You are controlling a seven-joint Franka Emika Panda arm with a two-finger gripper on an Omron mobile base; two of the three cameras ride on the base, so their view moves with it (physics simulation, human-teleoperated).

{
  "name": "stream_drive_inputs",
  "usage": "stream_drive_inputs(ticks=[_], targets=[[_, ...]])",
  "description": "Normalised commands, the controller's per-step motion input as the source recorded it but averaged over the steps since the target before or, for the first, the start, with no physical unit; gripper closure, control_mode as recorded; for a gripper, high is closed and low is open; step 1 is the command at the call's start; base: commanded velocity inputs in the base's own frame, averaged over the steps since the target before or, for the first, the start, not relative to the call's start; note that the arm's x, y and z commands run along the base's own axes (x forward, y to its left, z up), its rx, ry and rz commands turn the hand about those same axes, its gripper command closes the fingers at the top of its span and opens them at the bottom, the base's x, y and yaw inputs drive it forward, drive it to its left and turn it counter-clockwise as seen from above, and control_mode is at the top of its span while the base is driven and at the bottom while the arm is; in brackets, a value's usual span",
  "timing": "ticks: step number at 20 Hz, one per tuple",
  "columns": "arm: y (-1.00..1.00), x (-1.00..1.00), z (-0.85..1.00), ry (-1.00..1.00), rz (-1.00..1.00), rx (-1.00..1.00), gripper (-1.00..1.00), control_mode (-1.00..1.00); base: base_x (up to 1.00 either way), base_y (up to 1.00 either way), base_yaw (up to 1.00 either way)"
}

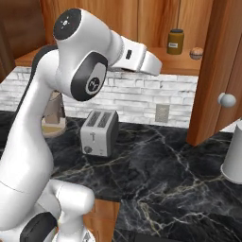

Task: Open the cabinet. Pick the orange and tangerine from the cabinet and place them into the bowl. Then close the cabinet.

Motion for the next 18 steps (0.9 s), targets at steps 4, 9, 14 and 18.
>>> stream_drive_inputs(ticks=[4, 9, 14, 18], targets=[[-0.41, 0.41, -0.01, -0.05, 0.02, 0.01, -1.00, -1.00, 0.00, 0.00, 0.00], [-0.36, 0.56, 0.00, -0.06, 0.01, 0.00, -1.00, -1.00, 0.00, 0.00, 0.00], [-0.31, 0.71, 0.00, 0.03, 0.04, 0.02, -1.00, -1.00, 0.00, 0.00, 0.00], [-0.30, 0.76, 0.00, 0.07, 0.08, 0.02, -1.00, -1.00, 0.00, 0.00, 0.00]])
